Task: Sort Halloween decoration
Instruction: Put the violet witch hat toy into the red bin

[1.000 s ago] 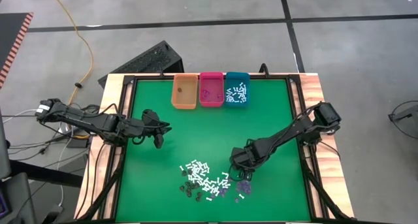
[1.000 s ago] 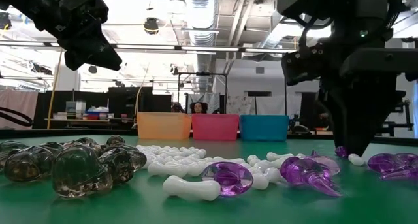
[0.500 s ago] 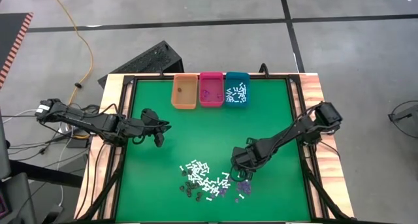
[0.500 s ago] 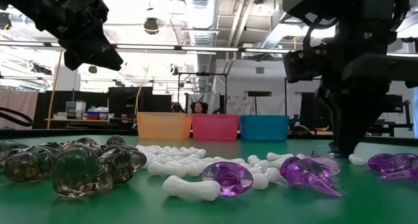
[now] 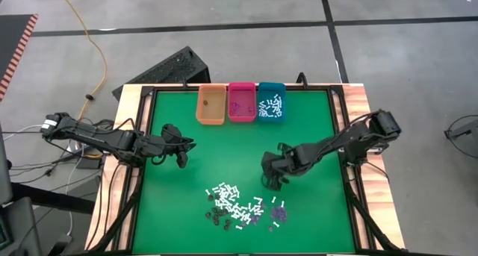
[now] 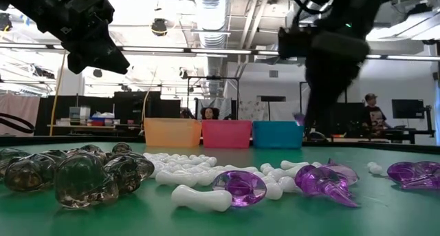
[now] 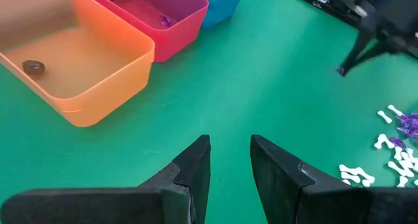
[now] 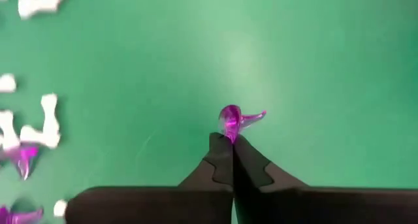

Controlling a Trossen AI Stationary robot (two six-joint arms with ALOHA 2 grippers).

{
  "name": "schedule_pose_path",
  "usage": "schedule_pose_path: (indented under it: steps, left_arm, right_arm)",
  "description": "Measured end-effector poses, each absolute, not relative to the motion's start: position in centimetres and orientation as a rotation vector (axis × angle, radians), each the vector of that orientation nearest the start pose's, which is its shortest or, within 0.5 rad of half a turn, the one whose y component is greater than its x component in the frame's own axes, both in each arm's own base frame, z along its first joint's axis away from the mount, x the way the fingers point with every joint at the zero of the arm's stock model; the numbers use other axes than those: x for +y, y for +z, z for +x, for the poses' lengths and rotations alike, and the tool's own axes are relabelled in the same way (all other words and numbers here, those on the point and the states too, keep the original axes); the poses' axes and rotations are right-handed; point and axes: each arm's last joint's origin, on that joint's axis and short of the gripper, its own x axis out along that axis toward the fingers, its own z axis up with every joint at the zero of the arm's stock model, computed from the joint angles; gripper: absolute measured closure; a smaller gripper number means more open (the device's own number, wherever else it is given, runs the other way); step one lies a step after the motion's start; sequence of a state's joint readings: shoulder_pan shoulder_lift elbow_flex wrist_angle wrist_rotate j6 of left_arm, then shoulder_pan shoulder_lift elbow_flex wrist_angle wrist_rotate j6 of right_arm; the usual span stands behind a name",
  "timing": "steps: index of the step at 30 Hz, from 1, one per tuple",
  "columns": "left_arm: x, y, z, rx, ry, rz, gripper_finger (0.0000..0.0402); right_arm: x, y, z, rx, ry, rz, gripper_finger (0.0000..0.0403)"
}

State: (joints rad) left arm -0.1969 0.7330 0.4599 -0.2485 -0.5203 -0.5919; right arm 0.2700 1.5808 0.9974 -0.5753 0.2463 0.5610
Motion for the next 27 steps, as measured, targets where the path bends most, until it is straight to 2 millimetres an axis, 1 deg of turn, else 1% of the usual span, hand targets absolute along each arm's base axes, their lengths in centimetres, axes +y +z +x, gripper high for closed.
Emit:
schedule_pose_path:
  steps: [3, 5, 8, 12, 16, 18, 20, 22, 24, 27]
  left_arm:
    - [-1.6, 22.6, 15.6, 0.380, 0.447, -0.384, 0.0303]
    - [-1.6, 22.6, 15.6, 0.379, 0.446, -0.375, 0.0303]
    - [-1.6, 22.7, 15.7, 0.371, 0.446, -0.368, 0.0303]
    - [-1.6, 22.7, 15.7, 0.364, 0.444, -0.368, 0.0303]
    - [-1.6, 22.7, 15.7, 0.364, 0.444, -0.368, 0.0303]
    - [-1.6, 22.7, 15.7, 0.362, 0.444, -0.369, 0.0303]
    - [-1.6, 22.8, 15.7, 0.361, 0.444, -0.369, 0.0303]
    - [-1.6, 22.7, 15.7, 0.362, 0.444, -0.364, 0.0303]
    - [-1.6, 22.8, 15.7, 0.357, 0.447, -0.360, 0.0303]
    - [-1.6, 22.8, 15.7, 0.347, 0.465, -0.354, 0.0303]
  right_arm:
    - [5.7, 21.3, 29.2, 0.969, -0.305, 0.188, 0.0386]
    - [4.2, 22.3, 29.7, 0.888, -0.319, 0.169, 0.0387]
    - [1.3, 23.4, 30.8, 0.760, -0.357, 0.145, 0.0387]
    - [-3.1, 24.7, 32.2, 0.567, -0.435, 0.130, 0.0387]
    - [-7.7, 24.3, 33.1, 0.454, -0.551, 0.149, 0.0380]
    - [-9.6, 24.0, 33.2, 0.423, -0.582, 0.168, 0.0367]
    - [-11.1, 23.2, 33.4, 0.421, -0.598, 0.185, 0.0352]
    - [-12.3, 22.3, 33.4, 0.441, -0.609, 0.198, 0.0341]
    - [-13.1, 21.5, 33.5, 0.467, -0.588, 0.217, 0.0332]
    - [-13.8, 21.0, 33.6, 0.479, -0.545, 0.241, 0.0319]
